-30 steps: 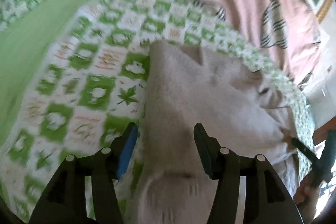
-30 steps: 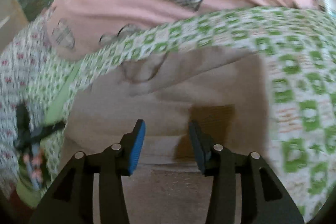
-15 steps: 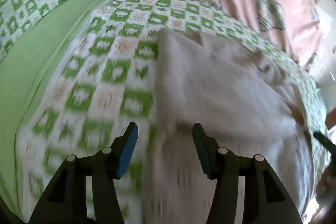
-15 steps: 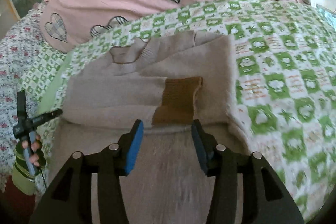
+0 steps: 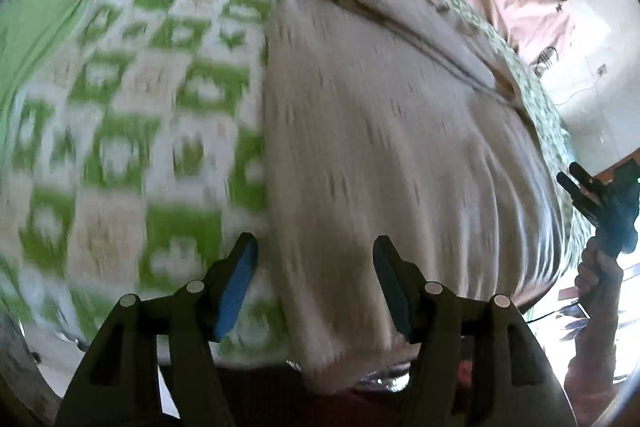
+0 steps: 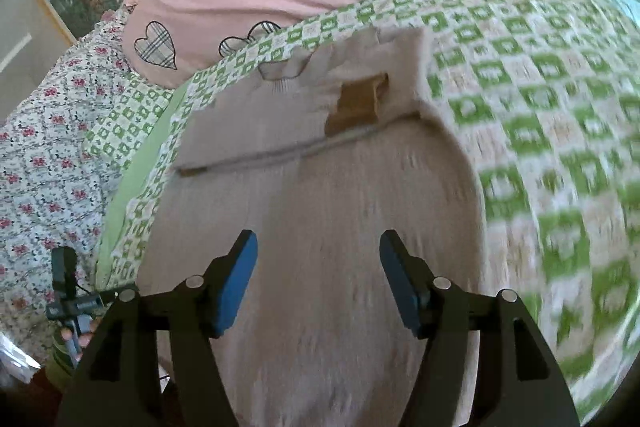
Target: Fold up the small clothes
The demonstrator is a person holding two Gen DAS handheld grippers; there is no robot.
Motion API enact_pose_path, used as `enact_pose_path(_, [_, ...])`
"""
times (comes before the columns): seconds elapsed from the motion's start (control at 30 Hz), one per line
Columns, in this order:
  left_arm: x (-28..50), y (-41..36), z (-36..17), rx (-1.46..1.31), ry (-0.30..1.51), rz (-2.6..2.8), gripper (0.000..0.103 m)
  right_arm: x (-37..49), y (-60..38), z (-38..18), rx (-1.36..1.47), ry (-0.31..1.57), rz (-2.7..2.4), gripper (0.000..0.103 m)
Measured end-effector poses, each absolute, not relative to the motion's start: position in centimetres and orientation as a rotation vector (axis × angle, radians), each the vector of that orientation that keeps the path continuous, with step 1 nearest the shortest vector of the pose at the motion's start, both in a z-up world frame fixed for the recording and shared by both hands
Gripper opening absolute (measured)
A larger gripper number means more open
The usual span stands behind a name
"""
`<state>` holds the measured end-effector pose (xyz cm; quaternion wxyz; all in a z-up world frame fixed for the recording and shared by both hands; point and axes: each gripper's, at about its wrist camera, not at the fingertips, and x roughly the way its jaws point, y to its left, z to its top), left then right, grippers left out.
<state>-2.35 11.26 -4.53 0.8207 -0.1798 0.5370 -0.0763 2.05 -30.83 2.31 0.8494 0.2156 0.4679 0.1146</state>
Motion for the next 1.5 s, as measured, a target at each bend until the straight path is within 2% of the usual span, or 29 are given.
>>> enact_pose_path(0.07, [-3.8,10.4,-4.7,-0.398,1.139,-0.206,0.066,0.5,-31.3,2.1,0.473,0.991,0.257,0.065])
enact_pose_path(0.43, [-6.7,9.5,-5.9,-0.442,1.15,-0.383,0.064,-8.0,-36.1,1.6,0.583,0.993,0.243,0.065])
enact_pose_path(0.6, [-7.1,9.2,-5.9,-0.39,1.142,-0.401,0.055,-10.1,-34.9,-0.2,0.579,1.06,0.333,0.065])
enact_pose_path(0.73, [-7.2,9.8,-6.3,-0.411,1.156,-0.434,0.053,-11.1,-34.4,-1.2,0.583,1.054,0.405,0.065])
enact_pose_path(0.83, [-7.5,9.4,-6.8,-0.372,1.179,-0.454,0.04,-11.6,-34.8,-1.5,0.601,1.061,0.447,0.065])
enact_pose_path(0.9, [-7.5,9.0,-7.2,-0.348,1.192,-0.457,0.016,-11.7,-34.3,-1.7,0.561,1.081,0.47,0.064])
enact_pose_path(0.93, [-7.4,8.8,-7.5,-0.343,1.203,-0.46,0.013,-11.6,-33.7,-1.7,0.519,1.091,0.471,0.06])
enact_pose_path(1.0, [-7.4,8.5,-7.5,-0.329,1.201,-0.461,0.011,-11.4,-33.0,-1.9,0.486,1.105,0.471,0.044])
enact_pose_path(1.07, [-7.5,8.3,-7.2,-0.317,1.191,-0.464,0.008,-11.1,-32.5,-2.3,0.474,1.129,0.474,0.009])
enact_pose_path(1.27, [-8.4,8.8,-4.8,-0.365,1.12,-0.474,0.007,-11.2,-32.8,0.0,0.552,1.038,0.545,0.009])
enact_pose_path(1.5, [-7.5,11.0,2.4,-0.469,0.907,-0.499,0.006,-8.9,-34.0,5.3,0.672,0.818,0.591,0.009])
